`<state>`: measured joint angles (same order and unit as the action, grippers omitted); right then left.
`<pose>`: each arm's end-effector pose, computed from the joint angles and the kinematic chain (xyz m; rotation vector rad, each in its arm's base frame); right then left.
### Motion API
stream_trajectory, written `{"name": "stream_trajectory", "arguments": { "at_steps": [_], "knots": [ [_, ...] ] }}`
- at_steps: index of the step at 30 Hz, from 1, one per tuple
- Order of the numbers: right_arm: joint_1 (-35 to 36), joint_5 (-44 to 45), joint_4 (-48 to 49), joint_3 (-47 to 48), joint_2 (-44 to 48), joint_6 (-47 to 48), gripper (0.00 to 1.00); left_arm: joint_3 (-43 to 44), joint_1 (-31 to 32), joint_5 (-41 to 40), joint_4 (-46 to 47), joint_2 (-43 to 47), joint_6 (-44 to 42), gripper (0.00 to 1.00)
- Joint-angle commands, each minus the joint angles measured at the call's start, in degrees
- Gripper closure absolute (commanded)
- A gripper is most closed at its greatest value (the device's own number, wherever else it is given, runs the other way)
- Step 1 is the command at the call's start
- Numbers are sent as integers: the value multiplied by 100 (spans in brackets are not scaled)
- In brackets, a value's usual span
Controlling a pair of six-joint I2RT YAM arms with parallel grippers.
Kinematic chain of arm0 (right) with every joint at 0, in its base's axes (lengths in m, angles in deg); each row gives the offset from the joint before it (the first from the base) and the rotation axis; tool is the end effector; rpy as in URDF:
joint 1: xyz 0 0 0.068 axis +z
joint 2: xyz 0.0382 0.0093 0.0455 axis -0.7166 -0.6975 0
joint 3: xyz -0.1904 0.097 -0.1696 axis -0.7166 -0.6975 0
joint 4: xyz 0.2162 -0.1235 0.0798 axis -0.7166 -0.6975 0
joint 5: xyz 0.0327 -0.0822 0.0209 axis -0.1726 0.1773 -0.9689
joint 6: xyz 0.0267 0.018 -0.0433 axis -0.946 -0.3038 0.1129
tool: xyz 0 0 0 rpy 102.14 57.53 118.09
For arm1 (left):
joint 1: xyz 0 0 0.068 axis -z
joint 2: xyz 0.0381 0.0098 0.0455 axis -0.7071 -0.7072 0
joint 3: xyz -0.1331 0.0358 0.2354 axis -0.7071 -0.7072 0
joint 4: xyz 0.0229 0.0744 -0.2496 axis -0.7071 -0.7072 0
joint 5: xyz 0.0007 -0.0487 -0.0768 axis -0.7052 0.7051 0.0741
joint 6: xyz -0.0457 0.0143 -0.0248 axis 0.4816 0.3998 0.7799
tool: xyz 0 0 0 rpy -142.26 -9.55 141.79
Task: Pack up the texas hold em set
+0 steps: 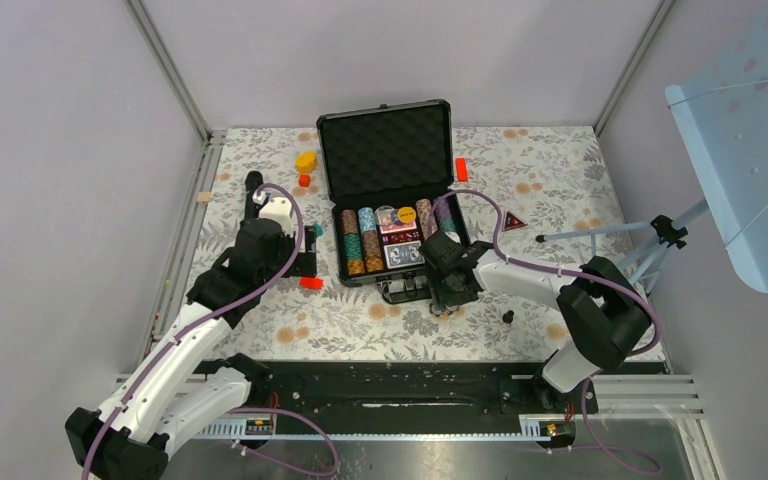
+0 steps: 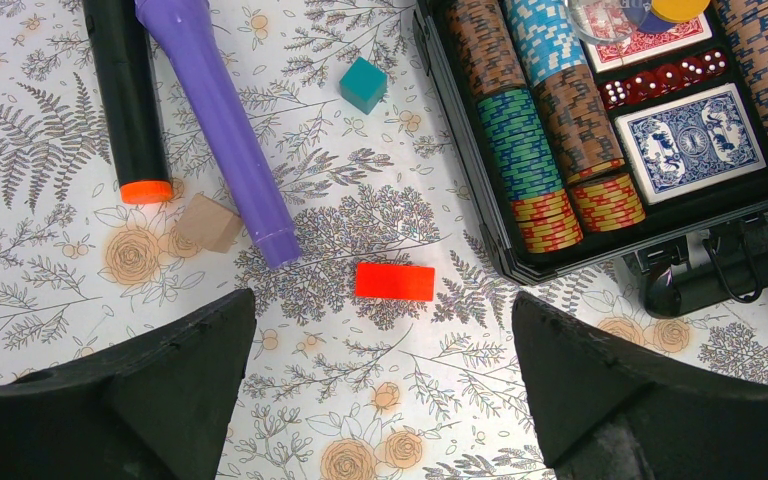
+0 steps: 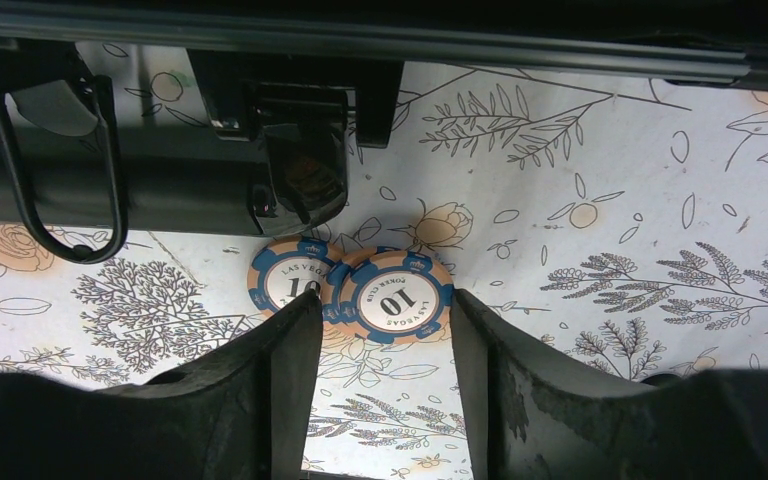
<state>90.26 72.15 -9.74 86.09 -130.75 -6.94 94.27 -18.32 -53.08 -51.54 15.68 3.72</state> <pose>0.2105 0.1987 0.1643 -0.3988 2.7150 0.1152 0.1616 -0.0713 0.2953 0.1315 2.1715 -0.1094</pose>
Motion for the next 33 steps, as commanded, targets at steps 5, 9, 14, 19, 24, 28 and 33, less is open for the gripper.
{"name": "stream_trajectory", "arguments": {
  "at_steps": [5, 9, 14, 19, 24, 28, 33],
  "knots": [
    [-29, -82, 28, 26, 196, -69, 42, 0, -22, 88, 225, -21, 8, 1],
    [-31, -122, 37, 43, 140, -74, 42, -5, -22, 86, 226, -21, 6, 1],
    [-35, -179, 32, 61, 47, -68, 41, 1, -24, 81, 224, -22, 1, 1],
    [-33, -227, 41, 28, -22, -85, 40, 1, -22, 86, 227, -22, 1, 1],
    [-30, -266, 39, 19, -97, -87, 41, -3, -29, 98, 227, -13, 1, 1],
    [-31, -307, 108, -7, -81, -117, 43, -6, -25, 94, 231, -21, 7, 1],
    [-37, -399, 172, 11, -40, -156, 43, -2, -22, 91, 227, -22, 1, 1]
  ]
}}
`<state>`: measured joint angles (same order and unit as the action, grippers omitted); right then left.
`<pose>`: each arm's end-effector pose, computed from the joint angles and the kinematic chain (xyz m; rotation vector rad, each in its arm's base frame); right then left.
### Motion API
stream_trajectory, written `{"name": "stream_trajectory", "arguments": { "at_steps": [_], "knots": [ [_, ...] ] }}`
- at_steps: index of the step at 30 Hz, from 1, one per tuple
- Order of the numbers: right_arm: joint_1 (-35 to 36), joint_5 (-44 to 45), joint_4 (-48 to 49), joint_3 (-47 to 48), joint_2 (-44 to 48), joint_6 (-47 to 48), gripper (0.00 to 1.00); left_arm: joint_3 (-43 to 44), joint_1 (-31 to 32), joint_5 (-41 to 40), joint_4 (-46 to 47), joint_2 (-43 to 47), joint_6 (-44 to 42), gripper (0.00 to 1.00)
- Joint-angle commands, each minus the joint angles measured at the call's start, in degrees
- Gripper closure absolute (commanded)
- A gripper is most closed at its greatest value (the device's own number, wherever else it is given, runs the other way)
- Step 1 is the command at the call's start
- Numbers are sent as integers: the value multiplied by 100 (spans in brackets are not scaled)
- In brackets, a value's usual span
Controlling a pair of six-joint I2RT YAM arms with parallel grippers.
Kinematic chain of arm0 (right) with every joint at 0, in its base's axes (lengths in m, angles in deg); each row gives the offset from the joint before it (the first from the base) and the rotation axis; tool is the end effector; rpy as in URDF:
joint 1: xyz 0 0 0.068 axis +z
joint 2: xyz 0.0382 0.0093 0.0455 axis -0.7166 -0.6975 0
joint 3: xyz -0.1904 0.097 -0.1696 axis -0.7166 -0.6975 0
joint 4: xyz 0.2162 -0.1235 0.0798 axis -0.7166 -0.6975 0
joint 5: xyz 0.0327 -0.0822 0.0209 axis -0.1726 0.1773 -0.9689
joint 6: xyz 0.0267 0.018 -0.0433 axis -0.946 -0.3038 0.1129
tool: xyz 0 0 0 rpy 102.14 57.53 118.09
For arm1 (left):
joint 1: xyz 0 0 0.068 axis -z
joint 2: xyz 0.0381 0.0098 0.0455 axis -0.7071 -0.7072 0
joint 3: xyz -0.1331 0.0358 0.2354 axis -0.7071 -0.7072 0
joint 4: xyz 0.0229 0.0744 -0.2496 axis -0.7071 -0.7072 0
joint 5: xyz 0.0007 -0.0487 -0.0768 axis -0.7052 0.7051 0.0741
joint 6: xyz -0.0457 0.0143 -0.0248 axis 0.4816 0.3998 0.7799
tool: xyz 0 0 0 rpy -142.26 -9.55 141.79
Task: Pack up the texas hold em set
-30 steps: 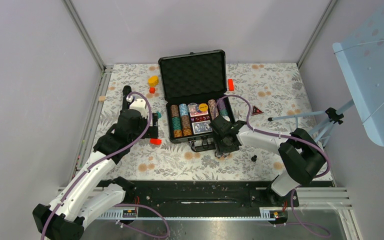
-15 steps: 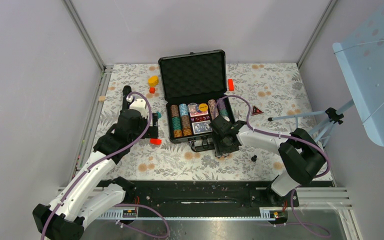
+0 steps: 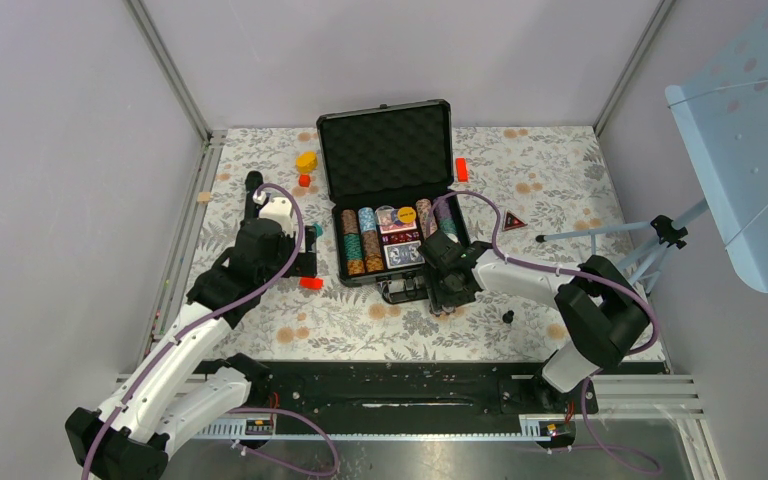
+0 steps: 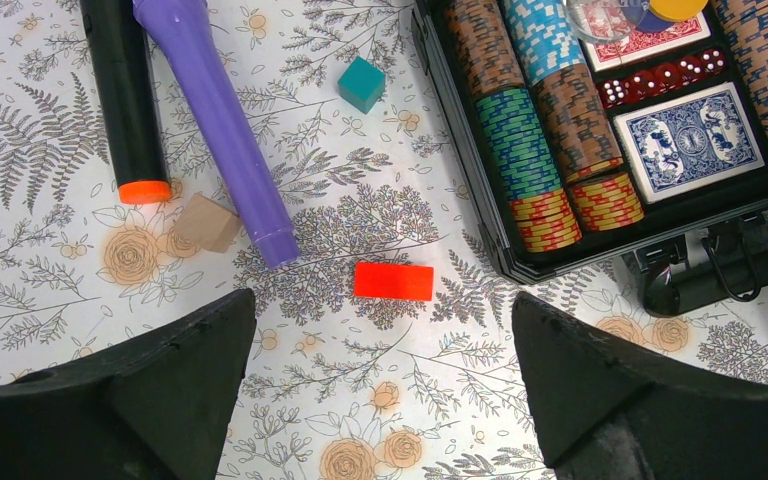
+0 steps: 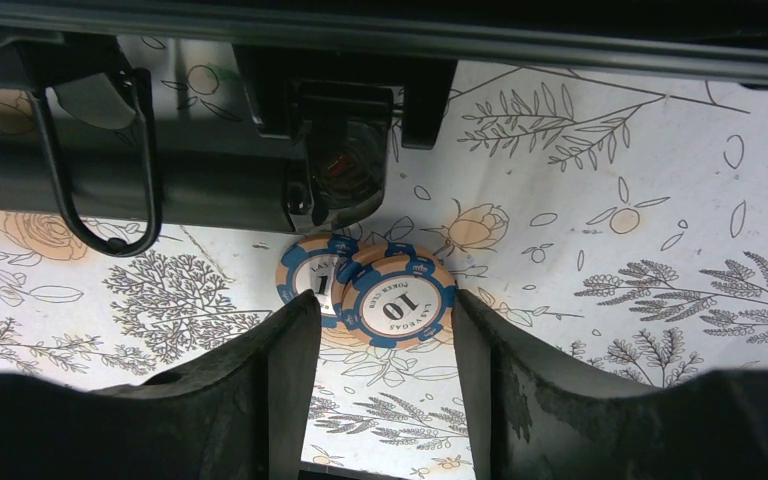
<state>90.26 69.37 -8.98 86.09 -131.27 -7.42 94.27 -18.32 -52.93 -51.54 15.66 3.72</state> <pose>0.2107 0.2012 0.1622 -0.4026 2.7360 0.1768 0.1617 -0.0714 0.2952 0.1331 2.1723 -0.1120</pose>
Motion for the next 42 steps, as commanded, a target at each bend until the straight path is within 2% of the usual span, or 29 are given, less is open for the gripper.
{"name": "stream_trajectory", "arguments": {
  "at_steps": [1, 32, 42],
  "knots": [
    [-34, -136, 100, 29, 1, -109, 43, -5, -22, 75, 227, -20, 1, 1],
    [-24, -428, 130, 197, 150, -222, 43, -6, -25, 82, 227, -11, 1, 1],
    [-24, -276, 111, 234, 462, -213, 32, -8, -22, 83, 220, -18, 1, 1]
  ]
}}
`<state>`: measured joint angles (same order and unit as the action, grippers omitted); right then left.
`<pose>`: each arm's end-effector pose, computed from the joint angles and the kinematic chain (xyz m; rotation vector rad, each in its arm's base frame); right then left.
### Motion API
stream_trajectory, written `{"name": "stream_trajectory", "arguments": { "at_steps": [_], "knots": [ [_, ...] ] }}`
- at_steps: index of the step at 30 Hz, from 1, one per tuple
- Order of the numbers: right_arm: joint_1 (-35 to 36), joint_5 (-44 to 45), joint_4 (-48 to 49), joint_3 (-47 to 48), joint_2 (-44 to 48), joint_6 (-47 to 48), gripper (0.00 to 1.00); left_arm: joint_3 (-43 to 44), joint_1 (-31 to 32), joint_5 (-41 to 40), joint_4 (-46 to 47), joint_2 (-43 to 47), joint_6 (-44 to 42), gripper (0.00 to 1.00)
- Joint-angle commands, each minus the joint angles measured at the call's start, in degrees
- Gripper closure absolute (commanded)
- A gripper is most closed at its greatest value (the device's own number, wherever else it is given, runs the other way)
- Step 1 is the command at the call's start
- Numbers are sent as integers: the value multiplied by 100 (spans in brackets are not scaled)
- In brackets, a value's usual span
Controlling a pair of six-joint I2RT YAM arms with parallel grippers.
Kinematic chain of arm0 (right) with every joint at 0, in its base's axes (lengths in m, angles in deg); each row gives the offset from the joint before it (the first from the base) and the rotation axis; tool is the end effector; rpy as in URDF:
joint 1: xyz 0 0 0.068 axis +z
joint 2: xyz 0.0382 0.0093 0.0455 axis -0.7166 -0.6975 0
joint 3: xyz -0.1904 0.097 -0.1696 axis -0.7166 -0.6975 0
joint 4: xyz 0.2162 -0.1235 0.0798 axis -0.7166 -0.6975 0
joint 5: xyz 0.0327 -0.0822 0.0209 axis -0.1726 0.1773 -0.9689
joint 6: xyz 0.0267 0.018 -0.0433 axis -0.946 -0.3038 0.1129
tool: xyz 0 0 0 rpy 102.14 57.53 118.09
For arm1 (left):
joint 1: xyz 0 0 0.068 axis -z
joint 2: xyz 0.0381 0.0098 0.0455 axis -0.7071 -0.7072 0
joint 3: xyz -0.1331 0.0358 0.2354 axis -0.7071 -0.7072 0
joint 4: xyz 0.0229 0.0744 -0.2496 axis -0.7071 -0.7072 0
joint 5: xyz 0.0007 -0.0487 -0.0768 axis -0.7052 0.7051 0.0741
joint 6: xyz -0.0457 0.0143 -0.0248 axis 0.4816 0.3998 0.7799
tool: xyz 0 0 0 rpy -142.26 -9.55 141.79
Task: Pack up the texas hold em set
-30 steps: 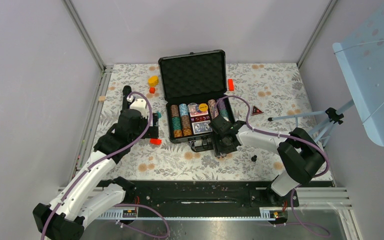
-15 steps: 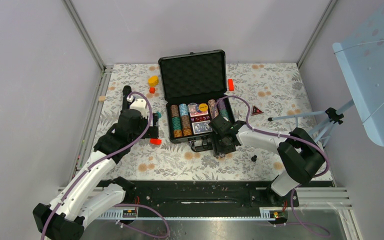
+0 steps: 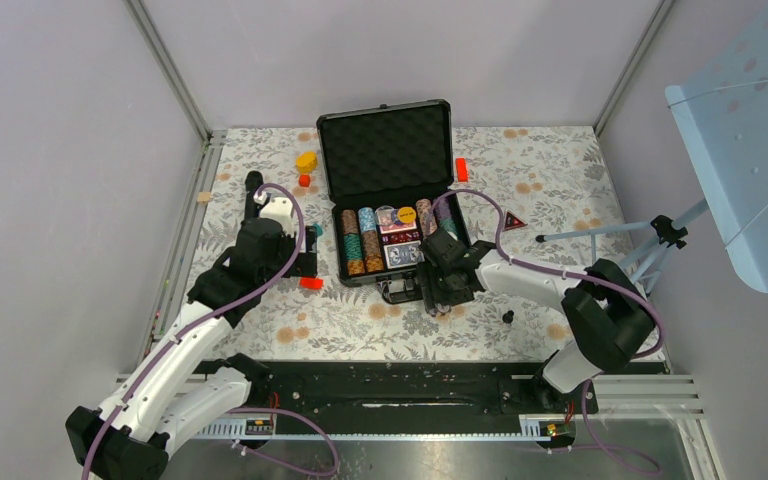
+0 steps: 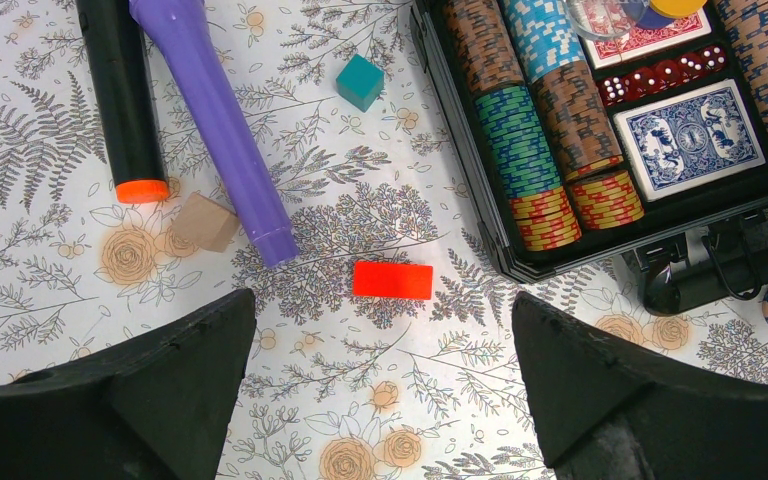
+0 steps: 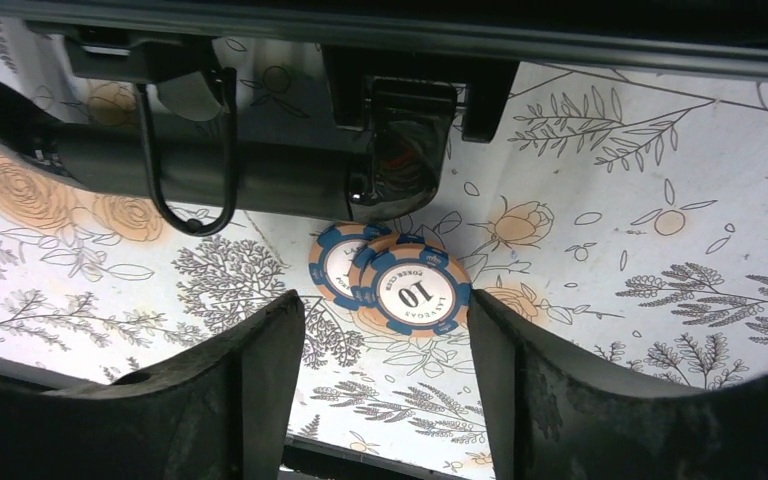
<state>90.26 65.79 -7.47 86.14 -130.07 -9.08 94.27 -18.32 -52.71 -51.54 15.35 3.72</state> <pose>0.2104 0.2041 0.1690 -0.3761 2.7296 0.2941 0.1625 -0.0720 0.2944 0.1365 2.1781 -0.1139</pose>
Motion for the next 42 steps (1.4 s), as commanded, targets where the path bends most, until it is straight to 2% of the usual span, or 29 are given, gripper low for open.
{"name": "stream_trajectory", "arguments": {
  "at_steps": [1, 9, 17, 28, 34, 42],
  "knots": [
    [-21, 79, -39, 240, 377, -49, 32, -6, -23, 68, 226, 8, 1, 1],
    [-26, 69, -88, 305, 440, -32, 30, 2, -22, 77, 226, 2, 1, 1],
    [-27, 42, -133, 301, 462, -31, 40, 1, -28, 71, 226, 2, 1, 1],
    [-21, 278, -309, 274, 657, -49, 41, -2, -24, 80, 230, -3, 1, 1],
    [-28, 469, -241, 161, 480, -7, 25, -3, -22, 98, 229, 2, 1, 1],
    [-40, 259, 39, 83, 43, 235, 18, -12, -22, 81, 229, 2, 1, 1]
  ]
}}
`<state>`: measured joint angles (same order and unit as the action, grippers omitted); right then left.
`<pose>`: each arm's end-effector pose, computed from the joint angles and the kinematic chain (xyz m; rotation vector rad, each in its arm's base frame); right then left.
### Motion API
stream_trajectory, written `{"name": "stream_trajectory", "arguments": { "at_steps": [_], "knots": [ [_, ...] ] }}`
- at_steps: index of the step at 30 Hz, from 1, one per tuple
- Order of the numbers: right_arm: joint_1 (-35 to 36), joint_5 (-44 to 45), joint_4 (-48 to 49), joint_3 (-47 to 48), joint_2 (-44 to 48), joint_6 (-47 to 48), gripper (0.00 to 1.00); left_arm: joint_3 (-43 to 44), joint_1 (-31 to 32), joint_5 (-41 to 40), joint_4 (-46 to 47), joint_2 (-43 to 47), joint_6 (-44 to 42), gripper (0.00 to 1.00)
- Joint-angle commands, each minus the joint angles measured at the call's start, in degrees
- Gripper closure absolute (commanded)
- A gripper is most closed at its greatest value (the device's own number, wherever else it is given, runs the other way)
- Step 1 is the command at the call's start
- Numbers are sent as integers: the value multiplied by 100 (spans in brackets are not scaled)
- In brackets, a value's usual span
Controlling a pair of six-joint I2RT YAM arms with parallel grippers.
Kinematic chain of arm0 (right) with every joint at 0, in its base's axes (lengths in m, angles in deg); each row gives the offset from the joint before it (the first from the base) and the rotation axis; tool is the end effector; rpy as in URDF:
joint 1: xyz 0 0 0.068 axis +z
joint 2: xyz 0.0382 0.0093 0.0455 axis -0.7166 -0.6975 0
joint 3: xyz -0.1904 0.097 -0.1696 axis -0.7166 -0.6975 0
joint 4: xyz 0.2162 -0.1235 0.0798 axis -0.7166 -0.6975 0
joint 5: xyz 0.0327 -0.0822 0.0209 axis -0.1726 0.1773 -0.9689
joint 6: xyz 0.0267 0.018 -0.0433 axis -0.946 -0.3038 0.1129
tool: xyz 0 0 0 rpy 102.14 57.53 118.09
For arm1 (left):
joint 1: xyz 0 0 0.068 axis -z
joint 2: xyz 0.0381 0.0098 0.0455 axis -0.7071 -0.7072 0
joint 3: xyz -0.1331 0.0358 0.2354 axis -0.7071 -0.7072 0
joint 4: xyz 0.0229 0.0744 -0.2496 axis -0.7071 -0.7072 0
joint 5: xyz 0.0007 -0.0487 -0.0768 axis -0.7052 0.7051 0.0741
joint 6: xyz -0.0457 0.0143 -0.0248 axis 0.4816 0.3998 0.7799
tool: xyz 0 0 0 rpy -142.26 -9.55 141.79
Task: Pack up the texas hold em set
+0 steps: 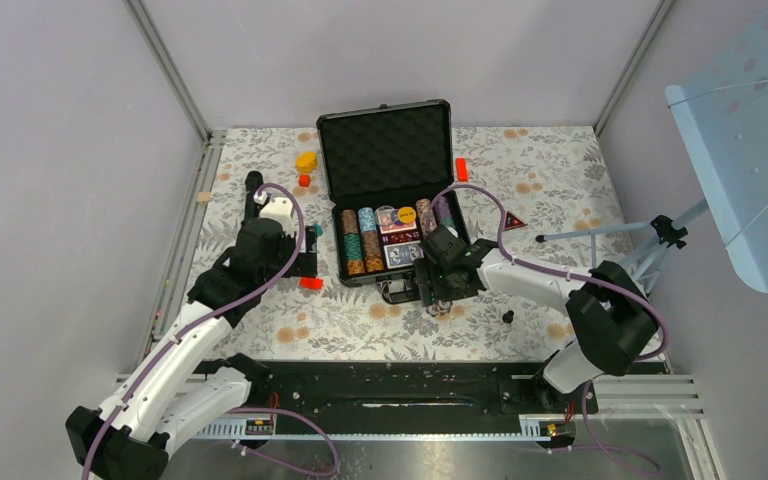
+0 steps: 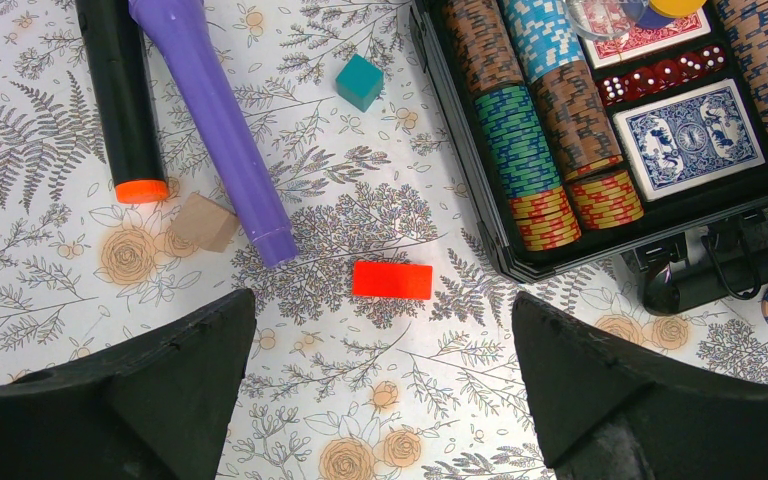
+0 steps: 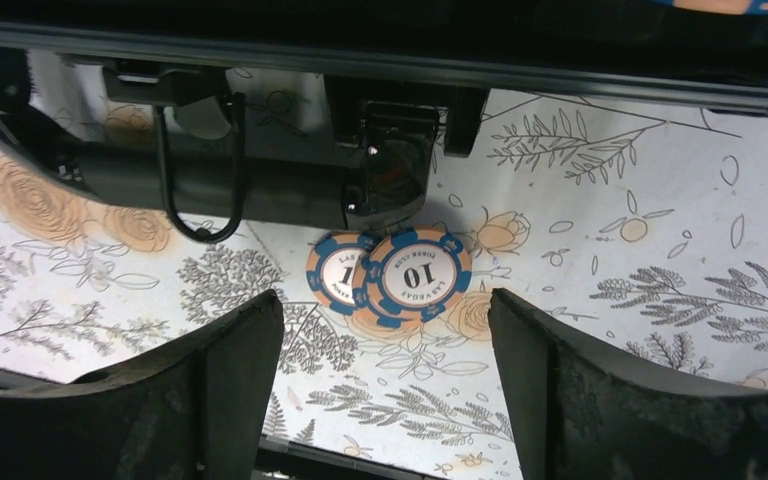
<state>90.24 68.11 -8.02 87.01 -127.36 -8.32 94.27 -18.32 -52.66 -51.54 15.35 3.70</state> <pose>0.2108 0.2023 0.1858 -0.3692 2.6636 0.2833 0.1625 -0.0720 0.2944 0.1374 2.1782 -0.1146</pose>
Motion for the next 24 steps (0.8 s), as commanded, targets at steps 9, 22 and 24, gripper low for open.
{"name": "stream_trajectory", "arguments": {
  "at_steps": [9, 22, 24],
  "knots": [
    [-54, 144, 97, 22, -651, 129, 17, -6, -23, 75, 235, 2, 2, 1],
    [-49, -328, 129, -20, -732, 181, 19, -8, -27, 88, 231, 11, 3, 1],
    [-33, -402, 130, -18, -703, 173, 20, -5, -22, 90, 234, 0, 3, 1]
  ]
}}
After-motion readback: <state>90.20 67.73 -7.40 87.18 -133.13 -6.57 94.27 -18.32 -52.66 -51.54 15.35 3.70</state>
